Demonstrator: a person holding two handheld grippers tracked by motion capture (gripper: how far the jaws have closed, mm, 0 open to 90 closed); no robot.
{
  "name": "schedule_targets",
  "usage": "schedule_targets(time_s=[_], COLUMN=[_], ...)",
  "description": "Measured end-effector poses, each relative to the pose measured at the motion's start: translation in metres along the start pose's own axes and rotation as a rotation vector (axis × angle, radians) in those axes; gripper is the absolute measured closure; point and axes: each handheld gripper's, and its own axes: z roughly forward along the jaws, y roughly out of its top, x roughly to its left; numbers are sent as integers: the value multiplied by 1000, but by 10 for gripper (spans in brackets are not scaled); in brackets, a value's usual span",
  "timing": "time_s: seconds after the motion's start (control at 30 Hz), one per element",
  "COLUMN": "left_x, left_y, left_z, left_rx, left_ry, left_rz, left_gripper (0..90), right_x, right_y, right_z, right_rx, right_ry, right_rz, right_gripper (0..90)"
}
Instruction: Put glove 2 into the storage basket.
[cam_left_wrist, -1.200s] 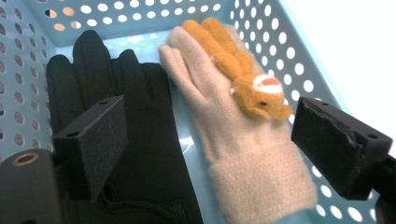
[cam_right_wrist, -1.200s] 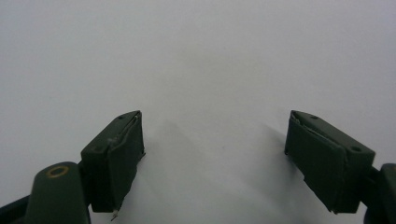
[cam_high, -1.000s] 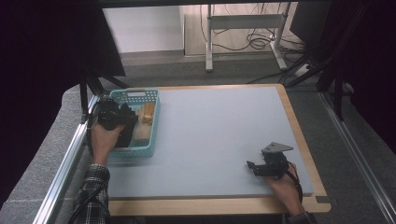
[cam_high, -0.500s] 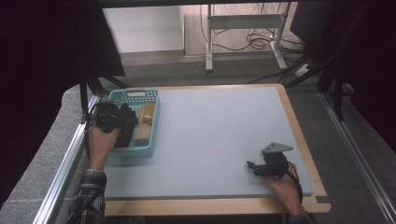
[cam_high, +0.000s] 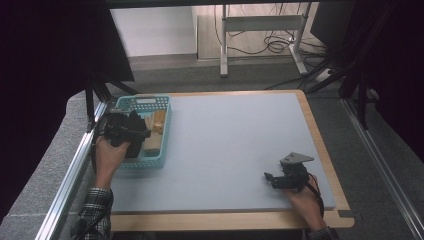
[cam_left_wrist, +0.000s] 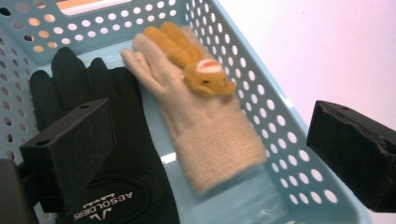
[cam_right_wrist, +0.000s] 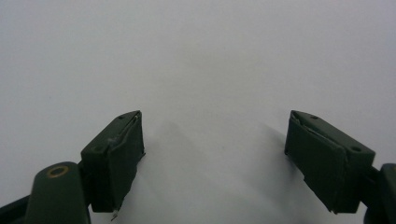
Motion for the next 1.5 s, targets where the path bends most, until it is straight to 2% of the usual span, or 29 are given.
schedule_targets(time_s=[0.83, 1.5], left_x=[-27, -57], left_y=[-15, -15], left_z=[-7, -10], left_rx=[-31, -57], left_ry=[-43, -84], left_rz=[57, 125], left_gripper=[10, 12], right_x=[0, 0], right_y=[0, 0], right_z=[0, 0], right_rx=[0, -1], right_ry=[0, 0], right_rz=[0, 1], right_gripper=[190, 190])
